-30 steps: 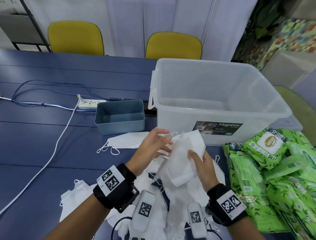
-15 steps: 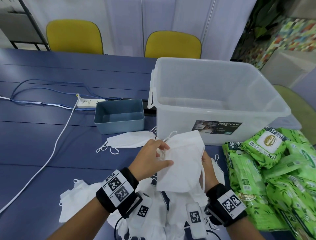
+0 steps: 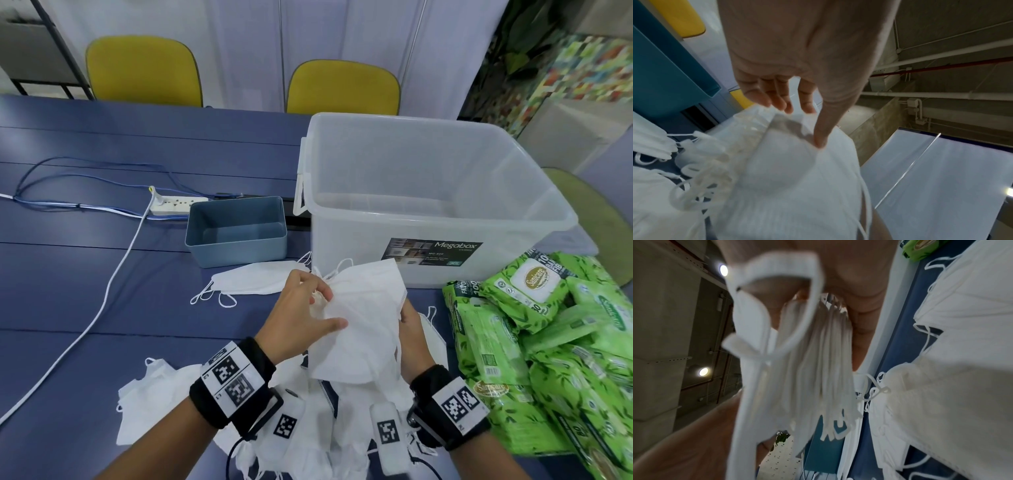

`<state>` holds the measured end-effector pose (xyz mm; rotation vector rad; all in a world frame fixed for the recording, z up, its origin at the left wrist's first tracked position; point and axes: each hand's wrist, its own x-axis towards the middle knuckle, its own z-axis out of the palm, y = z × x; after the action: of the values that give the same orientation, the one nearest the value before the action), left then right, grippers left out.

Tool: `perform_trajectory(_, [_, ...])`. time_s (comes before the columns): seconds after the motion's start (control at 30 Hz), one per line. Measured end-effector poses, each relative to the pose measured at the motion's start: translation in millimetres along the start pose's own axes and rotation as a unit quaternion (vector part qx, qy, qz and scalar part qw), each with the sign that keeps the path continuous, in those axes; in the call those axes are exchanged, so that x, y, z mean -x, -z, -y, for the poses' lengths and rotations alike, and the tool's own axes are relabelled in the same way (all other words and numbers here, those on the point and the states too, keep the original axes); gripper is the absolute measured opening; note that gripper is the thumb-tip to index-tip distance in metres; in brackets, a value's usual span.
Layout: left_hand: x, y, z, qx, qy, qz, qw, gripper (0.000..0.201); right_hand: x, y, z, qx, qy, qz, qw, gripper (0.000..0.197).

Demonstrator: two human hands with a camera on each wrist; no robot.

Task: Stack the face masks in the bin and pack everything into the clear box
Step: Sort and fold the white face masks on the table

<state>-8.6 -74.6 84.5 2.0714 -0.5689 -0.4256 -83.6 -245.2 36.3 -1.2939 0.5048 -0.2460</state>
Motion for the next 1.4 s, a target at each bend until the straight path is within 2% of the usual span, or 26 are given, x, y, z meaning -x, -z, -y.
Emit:
perform_trajectory(0.13, [-3.7, 5.1, -0.4, 0.086, -0.002, -0.079, 0.993, 0.025, -1.4, 3.0, 0.0, 0.019, 0.022, -0.033, 0.999, 0.023])
perform_trajectory(0.27, [-10.9, 13.6, -3.7, 0.193, 0.036, -0.096, 0.976, 0.018, -3.0, 4.6, -0.1, 0.026, 0.008, -0.045, 0.999, 0.024])
perform_trajectory(0.43, [-17.4, 20.2, 2.1, 0.129, -0.002, -0.110, 0.986, 0.010, -2.7, 4.7, 1.3, 0.031, 0.001, -0.039, 0.999, 0.020])
perform_trajectory(0.5, [-20.1, 23.5, 4.6, 0.088, -0.022, -0.085, 0.992, 0.011, -3.8, 5.7, 1.7, 0.035, 0.009, -0.037, 0.999, 0.019])
perform_trajectory(0.6, [-19.3, 28.0, 7.1, 0.037, -0.056, 0.022, 0.998, 0.023, -4.4, 9.4, 0.7, 0.053, 0.011, -0.030, 0.998, 0.016])
perform_trajectory(0.7, [-13.1, 29.5, 4.6, 0.020, -0.054, 0.135, 0.989, 0.045, -4.9, 13.9, -5.1, 0.079, -0.024, -0.013, 0.996, 0.019])
perform_trajectory(0.8, [-10.4, 30.9, 1.2, 0.031, -0.044, 0.201, 0.978, 0.061, -2.8, 14.9, -8.0, 0.112, -0.037, 0.011, 0.993, 0.022])
perform_trajectory(0.9, [-11.6, 30.1, 0.9, 0.041, -0.060, 0.200, 0.977, 0.061, 0.3, 14.0, -7.4, 0.139, -0.029, 0.040, 0.989, 0.022])
perform_trajectory(1.1, [-22.6, 20.2, 6.7, 0.016, -0.144, 0.085, 0.986, 0.054, 6.5, 8.9, -7.7, 0.210, -0.018, 0.161, 0.964, 0.047])
perform_trajectory(1.17, [-25.7, 16.5, 7.8, -0.010, -0.169, 0.040, 0.985, 0.058, 10.2, 4.1, -6.2, 0.205, -0.014, 0.203, 0.958, 0.051])
perform_trajectory(1.23, [-27.3, 14.7, 8.7, -0.013, -0.173, 0.023, 0.985, 0.059, 13.4, -0.4, -5.3, 0.196, -0.011, 0.223, 0.955, 0.051])
perform_trajectory(1.3, [-28.3, 16.6, 8.0, -0.004, -0.160, 0.066, 0.985, 0.056, 13.7, -2.0, -6.5, 0.197, -0.016, 0.223, 0.955, 0.050])
perform_trajectory(1.4, [-26.2, 22.1, 2.4, -0.032, -0.137, 0.194, 0.971, 0.054, 9.2, 0.9, -10.2, 0.181, -0.053, 0.198, 0.962, 0.049])
